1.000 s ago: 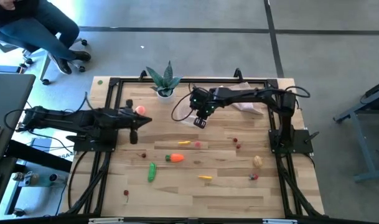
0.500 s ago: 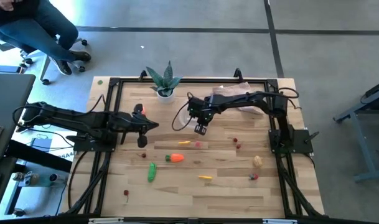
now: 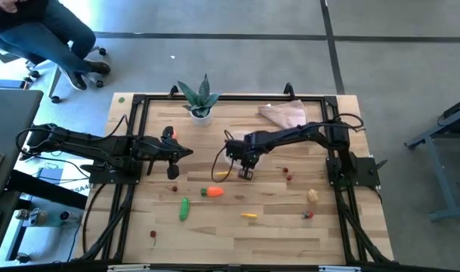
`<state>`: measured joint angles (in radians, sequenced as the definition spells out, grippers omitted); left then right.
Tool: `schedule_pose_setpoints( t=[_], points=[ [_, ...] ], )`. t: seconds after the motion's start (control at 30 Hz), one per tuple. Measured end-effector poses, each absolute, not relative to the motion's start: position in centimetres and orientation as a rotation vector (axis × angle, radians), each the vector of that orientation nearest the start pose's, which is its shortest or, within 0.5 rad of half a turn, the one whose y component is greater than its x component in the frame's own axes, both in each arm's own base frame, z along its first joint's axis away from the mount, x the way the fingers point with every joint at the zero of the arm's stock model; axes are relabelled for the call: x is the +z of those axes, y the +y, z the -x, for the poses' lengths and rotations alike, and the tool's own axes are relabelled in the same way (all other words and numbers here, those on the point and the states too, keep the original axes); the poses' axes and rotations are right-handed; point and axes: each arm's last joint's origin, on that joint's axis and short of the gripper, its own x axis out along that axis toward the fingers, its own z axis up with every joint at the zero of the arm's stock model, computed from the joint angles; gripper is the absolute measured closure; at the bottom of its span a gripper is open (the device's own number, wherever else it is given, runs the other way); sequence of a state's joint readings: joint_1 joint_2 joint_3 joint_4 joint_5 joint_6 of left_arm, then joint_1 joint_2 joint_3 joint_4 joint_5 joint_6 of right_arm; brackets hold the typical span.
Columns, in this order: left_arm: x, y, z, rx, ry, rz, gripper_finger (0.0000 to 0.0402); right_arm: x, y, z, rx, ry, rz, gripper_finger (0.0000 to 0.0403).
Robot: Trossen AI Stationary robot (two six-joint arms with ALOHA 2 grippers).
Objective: Pick and placing Produce into tupperware
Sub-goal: Move the transparent bin to the center of the table
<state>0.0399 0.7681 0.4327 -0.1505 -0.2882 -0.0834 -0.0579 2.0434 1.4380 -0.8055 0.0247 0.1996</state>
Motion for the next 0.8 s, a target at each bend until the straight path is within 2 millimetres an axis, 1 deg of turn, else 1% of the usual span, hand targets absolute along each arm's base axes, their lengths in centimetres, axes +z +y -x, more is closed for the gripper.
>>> schedule_pose_setpoints(
  t=[0.2,0.57,0.7,0.8],
  points=[
    [21.8,1.5,-16.5,0.343,0.470,0.024,0.0394,15.3,-0.2,-39.0,-0.196,1.407,-0.163,0.0392],
    [21.8,1.5,-16.5,0.348,0.467,0.038,0.0394,15.2,1.5,-37.1,-0.322,1.582,-0.115,0.0392],
    [21.8,1.5,-16.5,0.348,0.468,0.038,0.0394,15.3,2.2,-36.5,-0.357,1.622,-0.087,0.0392],
    [21.8,1.5,-16.5,0.348,0.467,0.038,0.0394,15.3,2.8,-36.5,-0.358,1.619,-0.065,0.0392]
  ],
)
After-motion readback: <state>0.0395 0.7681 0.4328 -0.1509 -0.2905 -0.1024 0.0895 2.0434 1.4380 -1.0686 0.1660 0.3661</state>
